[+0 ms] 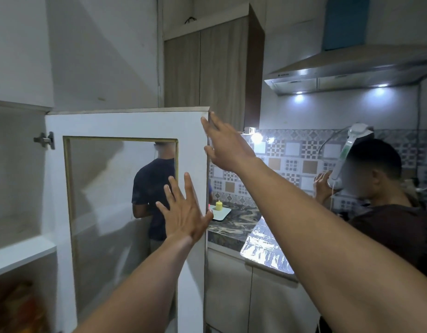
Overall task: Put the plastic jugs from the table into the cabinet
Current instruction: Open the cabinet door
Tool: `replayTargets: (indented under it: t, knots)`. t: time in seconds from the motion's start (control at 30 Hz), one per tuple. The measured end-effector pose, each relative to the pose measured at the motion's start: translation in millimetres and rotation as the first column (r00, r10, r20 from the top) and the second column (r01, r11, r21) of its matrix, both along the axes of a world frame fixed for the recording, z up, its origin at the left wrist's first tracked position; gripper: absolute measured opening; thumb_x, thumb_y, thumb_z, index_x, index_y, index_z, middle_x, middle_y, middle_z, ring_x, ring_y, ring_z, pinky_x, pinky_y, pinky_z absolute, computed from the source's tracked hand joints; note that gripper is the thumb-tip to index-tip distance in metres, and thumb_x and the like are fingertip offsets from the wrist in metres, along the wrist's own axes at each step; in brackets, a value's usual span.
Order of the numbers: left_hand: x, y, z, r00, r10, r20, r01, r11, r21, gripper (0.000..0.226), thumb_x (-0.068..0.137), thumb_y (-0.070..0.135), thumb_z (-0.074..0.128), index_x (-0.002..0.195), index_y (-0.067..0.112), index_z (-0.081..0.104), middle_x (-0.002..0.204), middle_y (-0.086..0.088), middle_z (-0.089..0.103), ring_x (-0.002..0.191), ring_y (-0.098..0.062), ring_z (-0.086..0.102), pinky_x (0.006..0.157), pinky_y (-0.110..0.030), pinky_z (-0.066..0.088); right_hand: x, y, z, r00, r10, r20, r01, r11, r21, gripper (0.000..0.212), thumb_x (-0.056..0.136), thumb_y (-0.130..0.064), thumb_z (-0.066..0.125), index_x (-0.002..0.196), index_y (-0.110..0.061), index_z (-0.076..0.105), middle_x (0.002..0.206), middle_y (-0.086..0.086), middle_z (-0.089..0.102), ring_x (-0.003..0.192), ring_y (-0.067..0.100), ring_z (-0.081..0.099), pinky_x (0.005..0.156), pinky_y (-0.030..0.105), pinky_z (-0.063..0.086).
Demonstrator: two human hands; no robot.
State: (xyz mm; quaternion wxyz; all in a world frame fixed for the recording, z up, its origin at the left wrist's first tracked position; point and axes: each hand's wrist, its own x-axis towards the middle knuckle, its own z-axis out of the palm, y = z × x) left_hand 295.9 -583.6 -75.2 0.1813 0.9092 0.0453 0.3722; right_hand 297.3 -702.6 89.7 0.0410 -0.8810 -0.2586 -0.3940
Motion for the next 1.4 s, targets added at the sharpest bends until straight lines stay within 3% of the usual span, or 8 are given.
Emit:
replayTargets:
  t: [0.37, 0.57, 0.77, 0.97, 1.13, 1.4]
  knots:
    - [36.6, -0.1, 5.1, 0.998, 0.007, -0.067, -0.004, 0.998, 0.058, 0.116, 0.077, 0.075, 0.053, 0.146, 0.033, -0.031, 0.162, -0.014, -0.023, 0.149, -0.043, -0.007, 0.112, -0.068, 0.010, 37.3, -3.8, 0.2, 0.995, -0.006, -0.104, 0.013, 0.998, 0.064, 0.076, 0.098, -0.018, 0.056, 0.160, -0.018, 0.012, 0.169, 0.004, 0.005, 0.148, 0.032, 0.032, 0.113, 0.042, 0.037]
    - [32.2, 7.3, 13.3, 0.989, -0.049, -0.140, 0.058, 0.996, 0.066, 0.108, 0.083, 0.069, 0.052, 0.148, 0.036, -0.028, 0.161, -0.012, -0.024, 0.149, -0.042, -0.002, 0.114, -0.065, 0.011, 33.1, 3.0, -2.6, 0.990, -0.019, -0.139, 0.033, 0.994, 0.100, 0.076, 0.097, -0.022, 0.056, 0.160, -0.018, 0.013, 0.169, 0.005, 0.005, 0.148, 0.035, 0.032, 0.113, 0.046, 0.038]
    - [8.4, 37.9, 30.5, 0.989, -0.004, -0.149, 0.022, 0.992, 0.124, 0.086, 0.092, 0.064, 0.037, 0.154, 0.032, -0.013, 0.164, -0.014, -0.011, 0.150, -0.040, 0.001, 0.115, -0.063, 0.011, 8.4, 23.6, 0.4, 0.997, -0.067, -0.042, 0.071, 0.989, 0.126, 0.069, 0.095, -0.020, 0.053, 0.157, -0.019, 0.024, 0.168, 0.013, 0.009, 0.153, 0.037, 0.013, 0.122, 0.054, 0.017]
    - [-65.9, 127.8, 46.3, 0.977, 0.185, -0.109, -0.163, 0.969, 0.187, 0.076, 0.096, 0.059, 0.031, 0.155, 0.031, -0.007, 0.164, -0.014, -0.007, 0.151, -0.039, 0.001, 0.116, -0.063, 0.010, -43.1, 93.2, -10.4, 0.991, 0.118, -0.062, -0.109, 0.985, 0.131, 0.065, 0.092, -0.017, 0.050, 0.154, -0.015, 0.031, 0.164, 0.017, 0.022, 0.148, 0.037, 0.024, 0.118, 0.052, 0.027]
    - [-159.1, 225.0, 34.6, 0.924, 0.373, -0.085, -0.358, 0.921, 0.156, 0.071, 0.098, 0.052, 0.033, 0.156, 0.030, -0.002, 0.164, -0.018, 0.003, 0.150, -0.039, 0.005, 0.116, -0.063, 0.012, -93.1, 172.0, -35.3, 0.942, 0.289, -0.172, -0.271, 0.955, 0.122, 0.067, 0.095, -0.022, 0.049, 0.157, -0.018, 0.024, 0.165, 0.015, 0.020, 0.149, 0.036, 0.023, 0.116, 0.052, 0.029]
    - [-323.8, 346.8, -8.2, 0.730, 0.669, -0.137, -0.654, 0.743, 0.142, 0.070, 0.097, 0.050, 0.034, 0.156, 0.029, 0.002, 0.163, -0.019, 0.004, 0.150, -0.039, 0.003, 0.116, -0.063, 0.012, -182.4, 319.4, -85.7, 0.771, 0.539, -0.339, -0.530, 0.838, 0.128, 0.072, 0.096, -0.035, 0.049, 0.159, -0.020, 0.017, 0.163, 0.020, 0.020, 0.149, 0.037, 0.021, 0.118, 0.054, 0.026]
